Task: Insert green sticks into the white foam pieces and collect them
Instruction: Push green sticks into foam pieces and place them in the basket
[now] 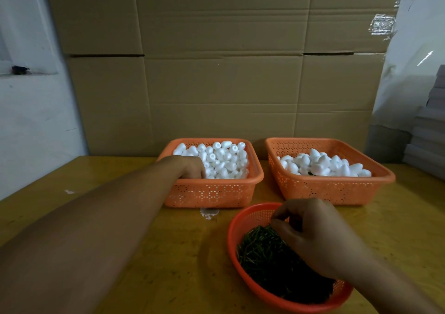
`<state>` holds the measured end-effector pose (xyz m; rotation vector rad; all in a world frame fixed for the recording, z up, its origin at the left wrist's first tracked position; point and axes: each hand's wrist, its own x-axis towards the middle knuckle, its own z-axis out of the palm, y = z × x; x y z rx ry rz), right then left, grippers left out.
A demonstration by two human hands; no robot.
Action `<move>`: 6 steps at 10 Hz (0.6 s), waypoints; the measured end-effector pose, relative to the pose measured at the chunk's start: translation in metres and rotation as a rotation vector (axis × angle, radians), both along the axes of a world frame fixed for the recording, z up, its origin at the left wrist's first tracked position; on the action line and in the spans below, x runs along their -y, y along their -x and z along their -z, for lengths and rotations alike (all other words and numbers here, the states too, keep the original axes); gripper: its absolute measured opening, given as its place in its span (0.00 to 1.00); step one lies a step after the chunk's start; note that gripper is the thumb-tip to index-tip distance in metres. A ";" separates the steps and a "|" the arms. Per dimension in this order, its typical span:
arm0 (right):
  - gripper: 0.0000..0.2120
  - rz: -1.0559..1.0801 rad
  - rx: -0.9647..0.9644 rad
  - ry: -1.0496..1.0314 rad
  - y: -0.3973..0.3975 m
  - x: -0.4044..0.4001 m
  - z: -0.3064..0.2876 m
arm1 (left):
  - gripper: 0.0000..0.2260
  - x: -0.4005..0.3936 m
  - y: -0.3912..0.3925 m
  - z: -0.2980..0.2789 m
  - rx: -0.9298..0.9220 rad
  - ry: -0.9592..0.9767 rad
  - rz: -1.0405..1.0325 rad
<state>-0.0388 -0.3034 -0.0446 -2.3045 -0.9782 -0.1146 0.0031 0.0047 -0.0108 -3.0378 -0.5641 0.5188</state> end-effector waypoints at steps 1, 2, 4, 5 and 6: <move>0.03 0.005 0.011 0.033 0.001 0.000 0.000 | 0.13 -0.004 -0.009 0.009 0.044 -0.023 0.040; 0.04 0.011 0.026 0.050 0.002 -0.001 -0.001 | 0.13 -0.005 -0.011 0.013 0.078 -0.021 0.064; 0.05 0.025 0.038 0.086 0.007 -0.002 -0.001 | 0.14 -0.007 -0.017 0.018 0.141 0.081 0.111; 0.05 0.030 0.031 0.090 0.008 -0.003 -0.002 | 0.11 -0.006 -0.019 0.019 0.175 0.087 0.121; 0.05 0.029 0.025 0.101 0.009 -0.003 -0.003 | 0.10 -0.001 -0.020 0.019 0.219 0.114 0.144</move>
